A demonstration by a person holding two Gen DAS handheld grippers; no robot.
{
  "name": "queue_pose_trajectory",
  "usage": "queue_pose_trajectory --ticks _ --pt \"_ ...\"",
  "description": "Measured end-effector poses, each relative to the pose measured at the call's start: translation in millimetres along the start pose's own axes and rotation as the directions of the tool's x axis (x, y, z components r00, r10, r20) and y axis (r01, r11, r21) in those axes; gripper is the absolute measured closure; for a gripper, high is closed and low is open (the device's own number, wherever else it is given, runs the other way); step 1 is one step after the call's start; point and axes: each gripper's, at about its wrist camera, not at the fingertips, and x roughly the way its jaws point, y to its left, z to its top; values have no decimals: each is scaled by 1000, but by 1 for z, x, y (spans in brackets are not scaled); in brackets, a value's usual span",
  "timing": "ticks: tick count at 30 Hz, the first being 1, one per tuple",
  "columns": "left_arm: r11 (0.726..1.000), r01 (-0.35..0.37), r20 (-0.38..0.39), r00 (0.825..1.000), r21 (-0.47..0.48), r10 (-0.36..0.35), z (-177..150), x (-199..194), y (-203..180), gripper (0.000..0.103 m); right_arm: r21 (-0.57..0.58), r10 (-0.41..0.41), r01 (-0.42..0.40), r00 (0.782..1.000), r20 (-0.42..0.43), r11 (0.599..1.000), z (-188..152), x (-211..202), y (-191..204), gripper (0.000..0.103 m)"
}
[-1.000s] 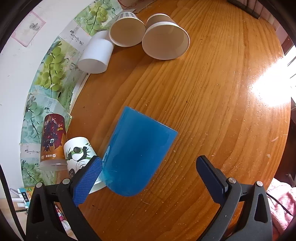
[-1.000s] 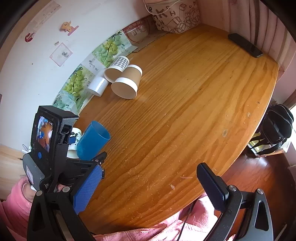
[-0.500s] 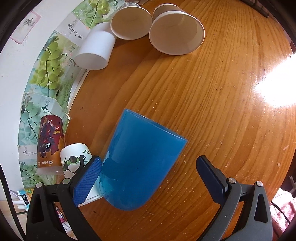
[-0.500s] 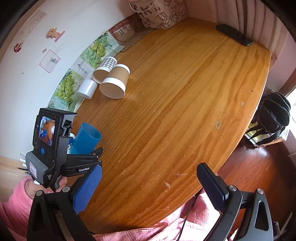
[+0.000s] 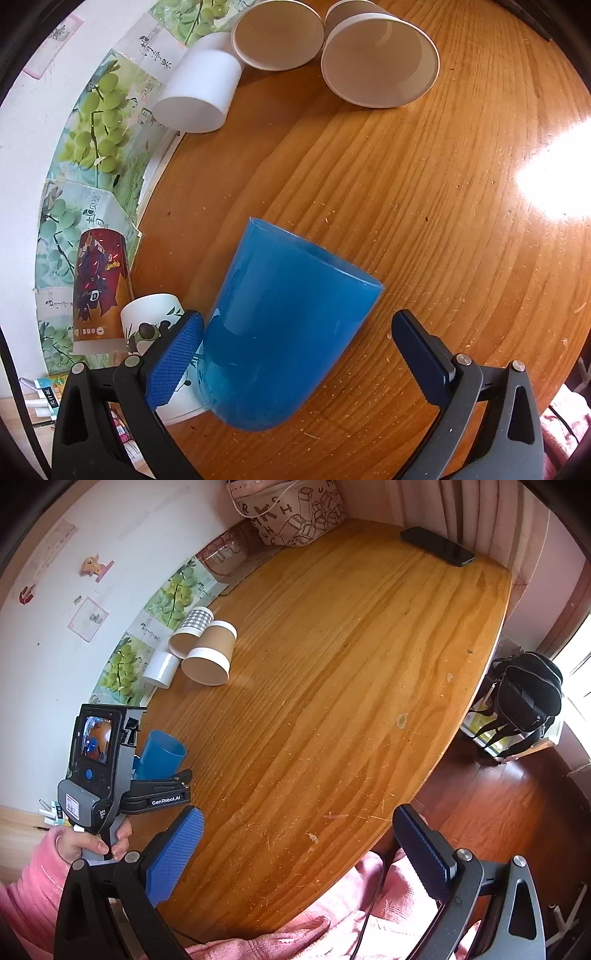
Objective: Flip cup upright
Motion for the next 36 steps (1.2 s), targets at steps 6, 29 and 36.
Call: queue_pose_trajectory --ticks 6,29,36 --pt "1000 10 5 1000 2 -10 3 5 8 2 4 -33 33 999 17 999 -6 -9 -7 1" --pt "1000 -1 -6 1000 -19 0 -1 7 26 29 -31 -28 29 998 48 999 -26 -24 -10 1" --pt "996 48 18 999 -75 -47 -10 -18 22 29 -71 17 -12 998 64 997 -20 -27 -8 1"
